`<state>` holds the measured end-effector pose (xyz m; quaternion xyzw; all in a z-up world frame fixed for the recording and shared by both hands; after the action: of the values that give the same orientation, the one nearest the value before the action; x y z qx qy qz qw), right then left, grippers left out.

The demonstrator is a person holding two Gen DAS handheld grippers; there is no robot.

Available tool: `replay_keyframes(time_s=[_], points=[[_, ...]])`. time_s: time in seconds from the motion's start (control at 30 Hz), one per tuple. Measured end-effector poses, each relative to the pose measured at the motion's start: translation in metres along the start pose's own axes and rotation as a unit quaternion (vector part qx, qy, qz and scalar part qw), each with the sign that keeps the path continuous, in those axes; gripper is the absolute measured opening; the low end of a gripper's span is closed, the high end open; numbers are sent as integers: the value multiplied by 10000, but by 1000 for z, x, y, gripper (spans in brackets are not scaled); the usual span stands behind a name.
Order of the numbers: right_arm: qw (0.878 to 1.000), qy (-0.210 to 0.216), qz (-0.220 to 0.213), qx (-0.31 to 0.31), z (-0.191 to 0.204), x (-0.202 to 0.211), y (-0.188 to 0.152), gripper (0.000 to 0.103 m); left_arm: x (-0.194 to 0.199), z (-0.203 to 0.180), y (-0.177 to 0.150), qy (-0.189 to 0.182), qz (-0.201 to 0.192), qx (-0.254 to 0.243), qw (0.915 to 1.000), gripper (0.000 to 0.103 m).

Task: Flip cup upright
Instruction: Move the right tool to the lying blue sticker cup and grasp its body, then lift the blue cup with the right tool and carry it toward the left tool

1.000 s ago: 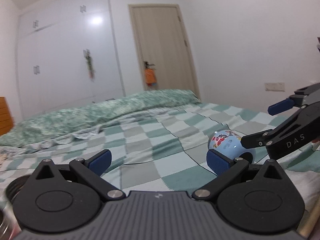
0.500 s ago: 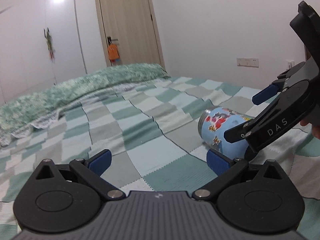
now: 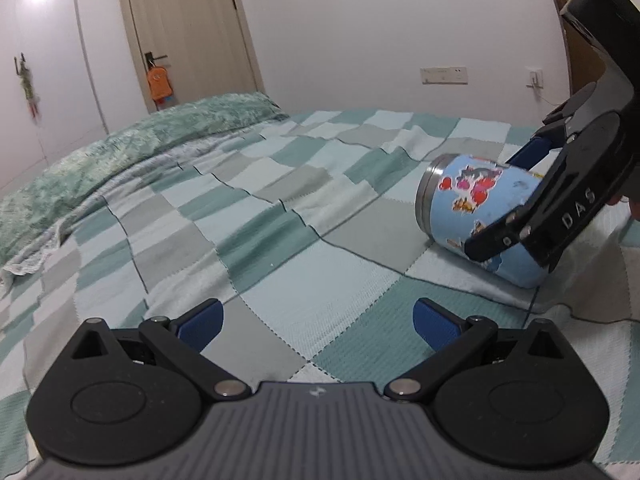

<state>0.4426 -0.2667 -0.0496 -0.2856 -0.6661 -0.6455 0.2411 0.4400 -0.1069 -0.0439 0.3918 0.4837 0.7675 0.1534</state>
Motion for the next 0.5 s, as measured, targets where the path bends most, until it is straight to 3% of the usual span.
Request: replay_keyframes(time_s=[0.07,0.13,0.33,0.5], points=[[9997,41,189,-136,-2,-8,-5,101,-4,1,-4,-11,64,31,10000,103],[9982,180,431,-373,-3,-15,-12,90,-3,2,-8,-61,140,64,9999,103],[9949,403,327,-862,-13,-13,-15,88,6,-4,-7,3,188,-96,9998,103],[9946,542,174,-873,-10,-1,-14,88,27,-8,-3,106,192,22,9998,103]])
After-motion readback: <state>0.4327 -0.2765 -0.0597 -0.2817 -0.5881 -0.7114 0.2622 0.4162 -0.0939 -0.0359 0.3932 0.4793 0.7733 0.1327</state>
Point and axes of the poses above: each gripper's, at about its wrist camera, not at the fingertips, and x roughly against the way its jaws point, z to its left, y to its top, the point moved 10 cm from there along -x, roughly the way its jaws point, and after that the axes turned 5 degrees about -z, right-handed, at the moved point
